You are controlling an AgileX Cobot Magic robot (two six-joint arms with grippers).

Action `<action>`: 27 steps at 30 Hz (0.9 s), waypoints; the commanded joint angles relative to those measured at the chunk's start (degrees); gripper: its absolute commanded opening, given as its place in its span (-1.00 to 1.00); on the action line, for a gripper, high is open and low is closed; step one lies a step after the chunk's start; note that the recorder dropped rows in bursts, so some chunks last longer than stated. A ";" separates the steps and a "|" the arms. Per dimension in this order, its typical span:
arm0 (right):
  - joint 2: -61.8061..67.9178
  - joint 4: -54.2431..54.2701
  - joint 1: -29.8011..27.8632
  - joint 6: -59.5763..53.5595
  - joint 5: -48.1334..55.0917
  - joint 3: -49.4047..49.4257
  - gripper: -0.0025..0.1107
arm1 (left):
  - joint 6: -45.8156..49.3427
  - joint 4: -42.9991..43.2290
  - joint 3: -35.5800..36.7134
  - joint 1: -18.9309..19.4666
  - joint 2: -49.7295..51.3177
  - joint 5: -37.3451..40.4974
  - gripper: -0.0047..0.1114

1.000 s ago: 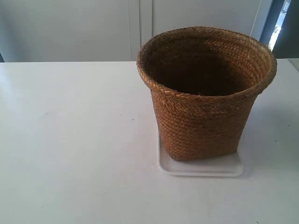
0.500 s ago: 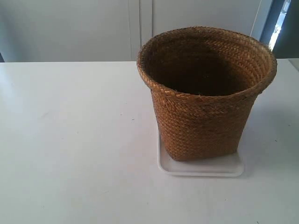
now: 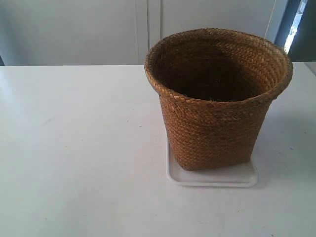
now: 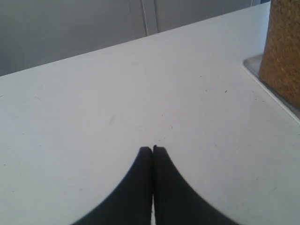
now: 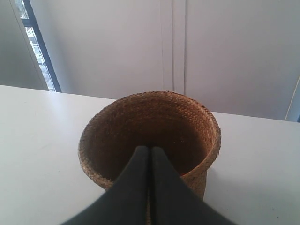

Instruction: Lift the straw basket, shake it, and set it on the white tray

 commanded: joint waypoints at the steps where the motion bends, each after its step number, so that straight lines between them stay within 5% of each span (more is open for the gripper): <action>1: -0.20 0.00 -0.06 0.26 -0.83 0.44 -0.96 | 0.11 -0.36 3.64 4.11 -3.89 -3.39 -0.92; 13: -0.20 0.00 -0.06 0.26 -0.83 0.44 -0.96 | 1.61 2.62 4.48 6.10 -4.51 -4.99 -0.92; 27: -0.20 0.00 -0.06 0.26 -0.83 0.44 -0.96 | 1.53 1.50 22.61 6.10 -4.96 -7.30 -0.92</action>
